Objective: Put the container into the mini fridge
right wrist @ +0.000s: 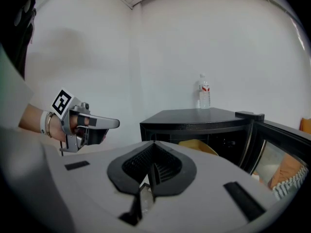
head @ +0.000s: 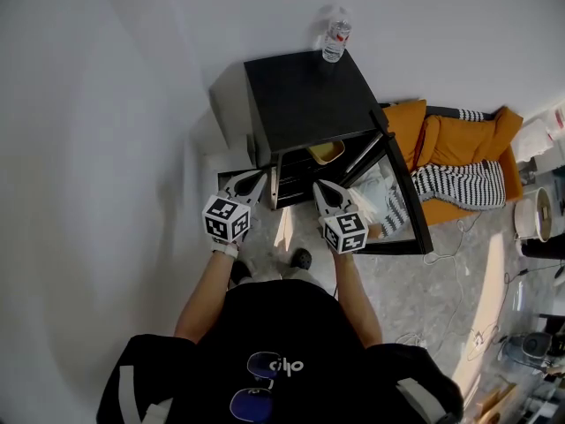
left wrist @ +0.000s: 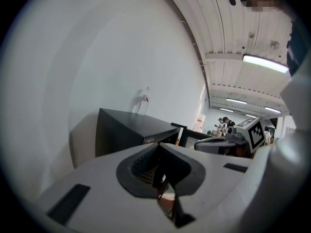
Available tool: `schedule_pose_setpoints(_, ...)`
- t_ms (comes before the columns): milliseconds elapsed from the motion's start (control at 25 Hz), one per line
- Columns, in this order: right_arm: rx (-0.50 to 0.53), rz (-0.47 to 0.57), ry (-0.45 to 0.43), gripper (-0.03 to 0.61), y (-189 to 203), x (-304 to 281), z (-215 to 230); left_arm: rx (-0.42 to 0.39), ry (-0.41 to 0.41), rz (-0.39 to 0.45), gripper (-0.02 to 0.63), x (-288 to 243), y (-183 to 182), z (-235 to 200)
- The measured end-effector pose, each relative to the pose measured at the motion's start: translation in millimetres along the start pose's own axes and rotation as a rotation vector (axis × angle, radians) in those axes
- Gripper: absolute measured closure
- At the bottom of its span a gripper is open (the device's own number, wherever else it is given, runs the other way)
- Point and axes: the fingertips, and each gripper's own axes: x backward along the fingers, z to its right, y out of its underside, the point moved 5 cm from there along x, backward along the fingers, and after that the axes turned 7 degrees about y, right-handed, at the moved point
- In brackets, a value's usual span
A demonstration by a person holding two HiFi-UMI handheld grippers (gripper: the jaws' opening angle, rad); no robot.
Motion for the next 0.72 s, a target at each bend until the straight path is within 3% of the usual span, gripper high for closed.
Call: schedule_pose_setpoints(720,-0.005,0.009,0.009,0.571,1.6,3.3,6.4,0.009,0.005,0.004,0.606,-2.5,4.2,2.4)
